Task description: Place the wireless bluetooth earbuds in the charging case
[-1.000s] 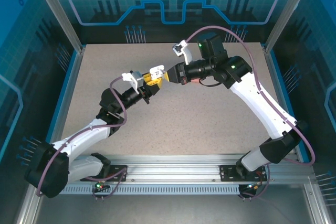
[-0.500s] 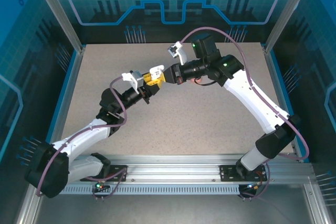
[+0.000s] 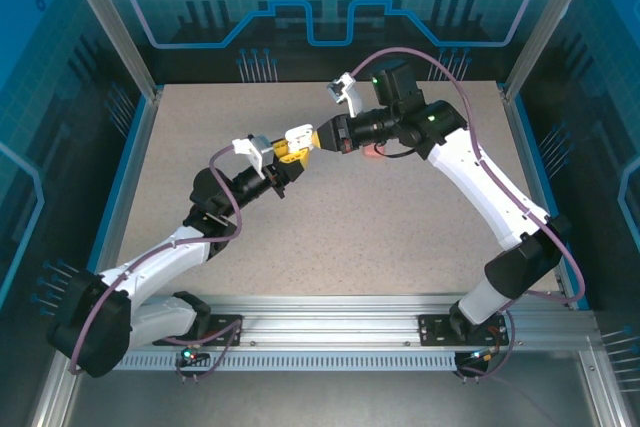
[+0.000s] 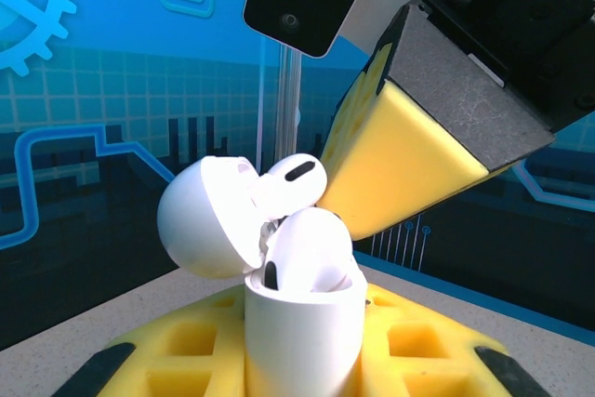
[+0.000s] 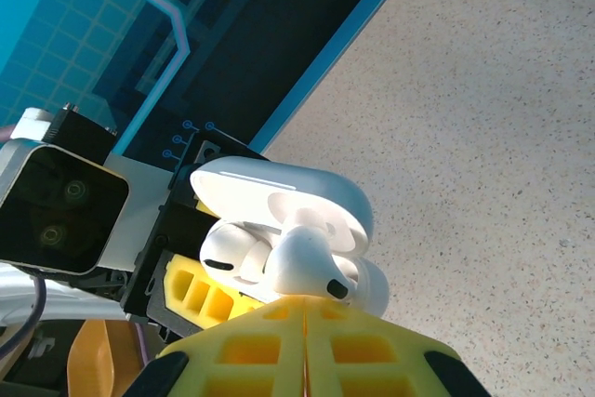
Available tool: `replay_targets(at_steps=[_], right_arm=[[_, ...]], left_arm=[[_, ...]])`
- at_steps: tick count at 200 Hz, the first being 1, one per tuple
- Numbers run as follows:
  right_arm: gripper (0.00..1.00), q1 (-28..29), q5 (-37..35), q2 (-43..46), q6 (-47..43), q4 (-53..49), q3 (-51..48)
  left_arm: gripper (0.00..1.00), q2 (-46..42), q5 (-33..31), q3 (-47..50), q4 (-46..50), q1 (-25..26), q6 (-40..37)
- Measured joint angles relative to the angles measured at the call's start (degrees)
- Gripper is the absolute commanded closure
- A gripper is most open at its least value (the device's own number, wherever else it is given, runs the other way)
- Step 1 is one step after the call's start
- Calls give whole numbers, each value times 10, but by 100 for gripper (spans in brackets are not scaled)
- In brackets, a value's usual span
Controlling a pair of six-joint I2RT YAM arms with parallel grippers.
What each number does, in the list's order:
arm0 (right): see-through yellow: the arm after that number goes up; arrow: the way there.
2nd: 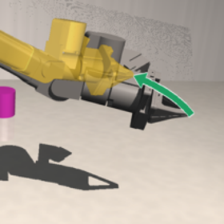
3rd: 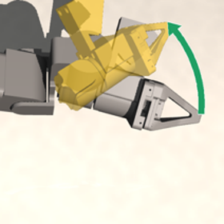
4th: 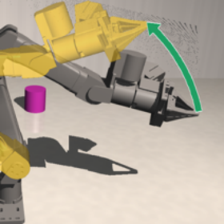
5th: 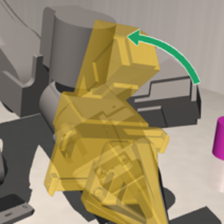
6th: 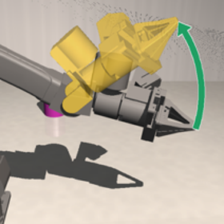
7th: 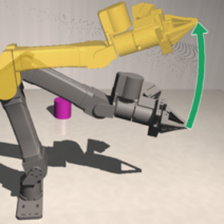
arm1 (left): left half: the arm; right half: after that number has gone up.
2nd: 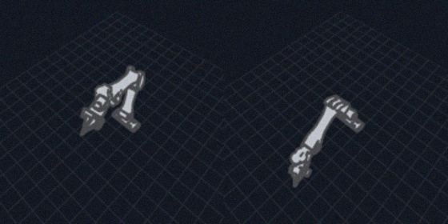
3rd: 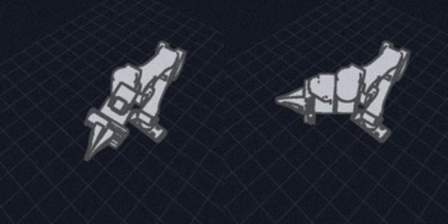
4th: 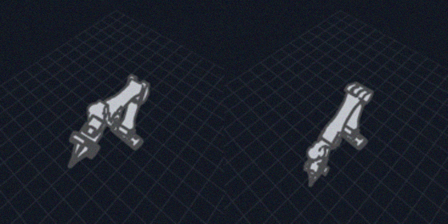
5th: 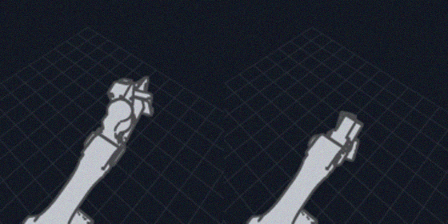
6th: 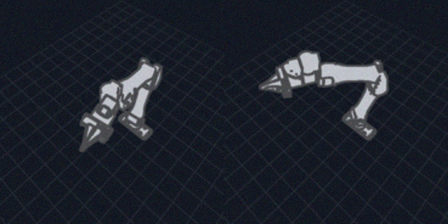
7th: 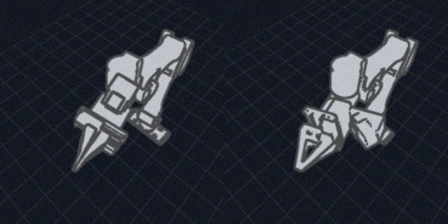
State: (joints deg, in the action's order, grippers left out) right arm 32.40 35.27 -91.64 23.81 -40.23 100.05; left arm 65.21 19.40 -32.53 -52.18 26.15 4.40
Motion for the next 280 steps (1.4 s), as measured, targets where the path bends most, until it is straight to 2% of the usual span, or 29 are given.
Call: replay_targets(at_steps=[141, 250, 263, 268, 274, 280], right_arm=[[92, -15, 12, 0, 0, 0, -6], [91, -19, 12, -19, 0, 3, 27], [89, -20, 11, -7, 0, 3, 21], [84, -21, 11, -2, 1, 3, 20], [73, -21, 10, 3, 0, 3, 20], [67, -21, 9, 8, -1, 4, 20]], left_arm=[[100, 1, 0, 0, 0, 0, 0], [100, 4, 0, 0, 0, 2, 0], [100, 4, 0, 0, 0, 3, 0], [100, 4, 0, 0, 0, 3, 0], [100, 4, 0, 0, 0, 3, 0], [100, 4, 0, 0, 0, 3, 0]])
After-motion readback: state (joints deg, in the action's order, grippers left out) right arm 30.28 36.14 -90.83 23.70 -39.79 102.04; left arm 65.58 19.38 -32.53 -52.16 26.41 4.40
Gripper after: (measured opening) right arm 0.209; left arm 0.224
